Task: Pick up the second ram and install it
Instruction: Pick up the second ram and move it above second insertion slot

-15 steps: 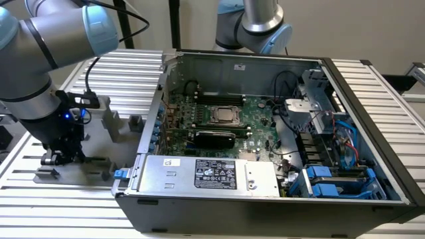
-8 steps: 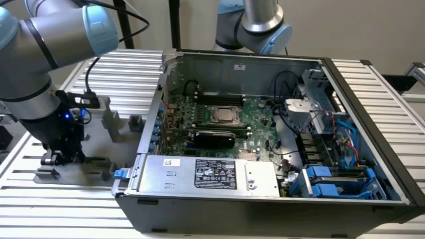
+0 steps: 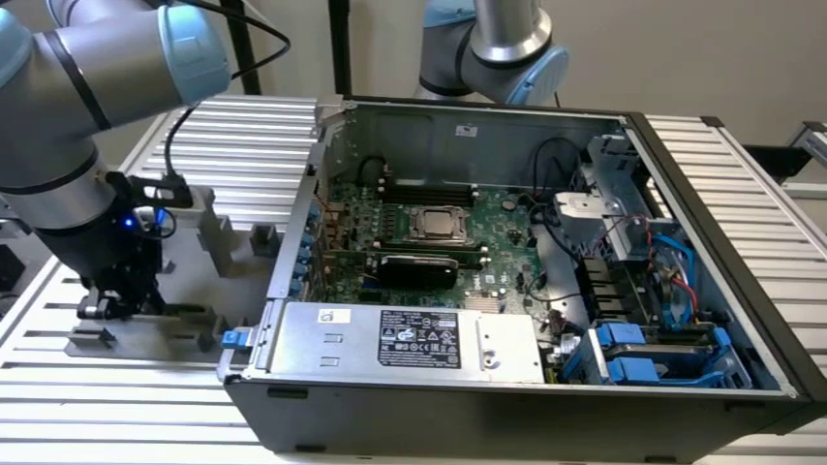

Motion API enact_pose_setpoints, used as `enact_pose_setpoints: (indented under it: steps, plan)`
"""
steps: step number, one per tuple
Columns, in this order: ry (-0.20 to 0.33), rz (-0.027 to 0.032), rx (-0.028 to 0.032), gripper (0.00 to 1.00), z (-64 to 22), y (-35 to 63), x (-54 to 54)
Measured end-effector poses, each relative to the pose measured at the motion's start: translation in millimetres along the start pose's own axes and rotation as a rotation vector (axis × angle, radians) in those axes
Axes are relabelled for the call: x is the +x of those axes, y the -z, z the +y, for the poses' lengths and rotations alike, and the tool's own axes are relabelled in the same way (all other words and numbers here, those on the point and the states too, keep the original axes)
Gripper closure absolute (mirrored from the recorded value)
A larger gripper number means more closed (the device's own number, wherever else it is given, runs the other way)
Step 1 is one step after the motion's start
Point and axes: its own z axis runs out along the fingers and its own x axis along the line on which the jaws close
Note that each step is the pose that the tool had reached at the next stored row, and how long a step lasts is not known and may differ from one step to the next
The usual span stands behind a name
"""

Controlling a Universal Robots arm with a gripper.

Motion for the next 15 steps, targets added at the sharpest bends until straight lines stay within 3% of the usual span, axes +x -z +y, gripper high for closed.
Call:
enact_pose_setpoints:
  steps: [6, 15]
  plan:
    - [0.000, -0.0001, 0.0001, 1.00, 0.1, 13.3, -0.3]
    - [0.000, 0.0000, 0.0000, 1.00, 0.1, 52.3, -1.2]
